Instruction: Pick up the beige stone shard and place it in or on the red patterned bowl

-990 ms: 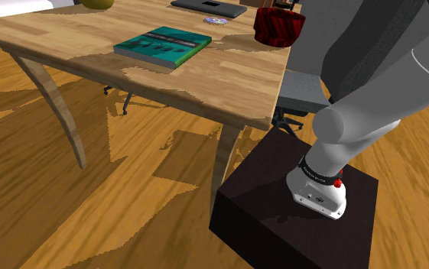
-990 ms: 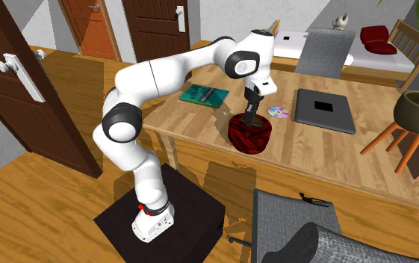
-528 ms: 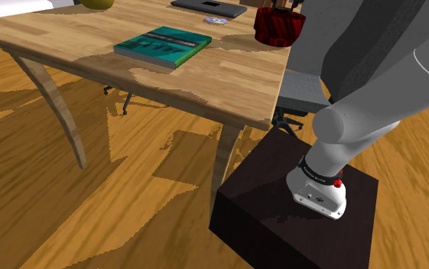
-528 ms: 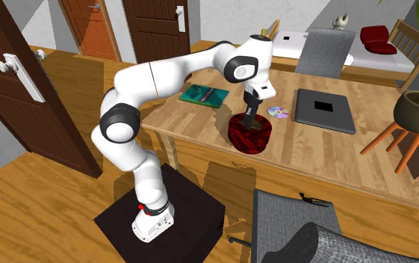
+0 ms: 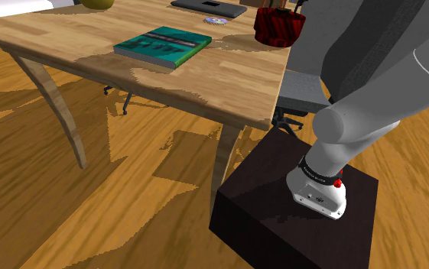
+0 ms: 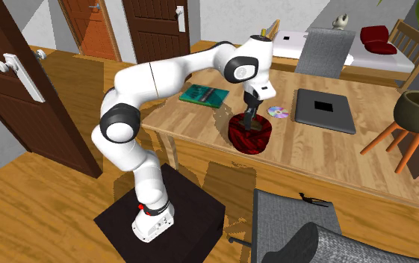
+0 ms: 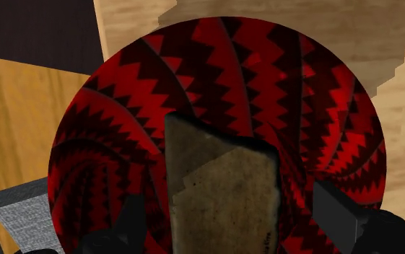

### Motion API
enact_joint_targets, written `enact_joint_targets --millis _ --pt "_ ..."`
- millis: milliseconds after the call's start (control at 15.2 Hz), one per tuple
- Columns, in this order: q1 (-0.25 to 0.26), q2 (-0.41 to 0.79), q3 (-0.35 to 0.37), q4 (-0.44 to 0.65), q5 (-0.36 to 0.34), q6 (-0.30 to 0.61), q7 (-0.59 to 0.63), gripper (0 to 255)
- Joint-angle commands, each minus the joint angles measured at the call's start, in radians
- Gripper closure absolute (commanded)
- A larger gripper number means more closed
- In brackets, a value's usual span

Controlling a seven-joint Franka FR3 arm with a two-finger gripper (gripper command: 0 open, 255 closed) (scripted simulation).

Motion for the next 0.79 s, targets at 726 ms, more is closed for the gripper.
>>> enact_joint_targets --millis 726 --pt "0.000 0.044 0.001 0.176 0.000 -0.133 0.002 0"
